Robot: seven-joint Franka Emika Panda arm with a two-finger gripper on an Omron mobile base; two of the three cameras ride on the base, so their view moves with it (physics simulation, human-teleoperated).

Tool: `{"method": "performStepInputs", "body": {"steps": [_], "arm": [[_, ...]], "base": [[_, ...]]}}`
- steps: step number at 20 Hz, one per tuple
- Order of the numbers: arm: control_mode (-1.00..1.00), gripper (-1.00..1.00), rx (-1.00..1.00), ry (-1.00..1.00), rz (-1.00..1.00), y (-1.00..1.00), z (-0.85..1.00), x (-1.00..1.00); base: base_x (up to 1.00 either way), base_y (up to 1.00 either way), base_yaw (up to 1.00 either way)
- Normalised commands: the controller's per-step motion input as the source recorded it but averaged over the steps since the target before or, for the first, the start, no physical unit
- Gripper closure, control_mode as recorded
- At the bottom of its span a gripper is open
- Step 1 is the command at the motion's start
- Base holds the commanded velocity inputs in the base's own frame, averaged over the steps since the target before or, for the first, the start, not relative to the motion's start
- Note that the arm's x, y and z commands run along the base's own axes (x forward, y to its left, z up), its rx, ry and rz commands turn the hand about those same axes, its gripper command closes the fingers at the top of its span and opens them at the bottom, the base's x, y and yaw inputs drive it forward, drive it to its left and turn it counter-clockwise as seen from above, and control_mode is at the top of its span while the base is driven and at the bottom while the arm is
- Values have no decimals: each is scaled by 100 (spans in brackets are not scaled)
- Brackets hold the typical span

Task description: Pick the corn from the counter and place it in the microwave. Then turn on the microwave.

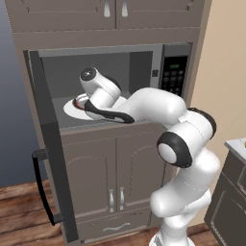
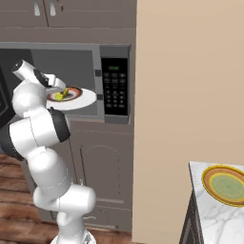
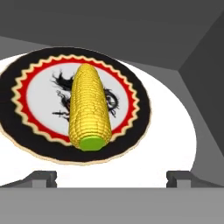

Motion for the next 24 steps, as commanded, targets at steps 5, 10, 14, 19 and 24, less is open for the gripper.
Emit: {"method": "performStepInputs", "body": {"steps": [5, 10, 14, 19, 24], "arm": [[-100, -100, 1, 0, 0, -15, 5, -32], [-100, -100, 3, 0, 0, -25, 7, -47], [-100, -100, 5, -1, 0, -31, 1, -51], [-100, -100, 5, -1, 0, -27, 0, -44], [-100, -100, 4, -1, 0, -23, 0, -48]], "base": [[0, 0, 0], [0, 0, 0], [0, 0, 0], [0, 0, 0], [0, 0, 0]]}}
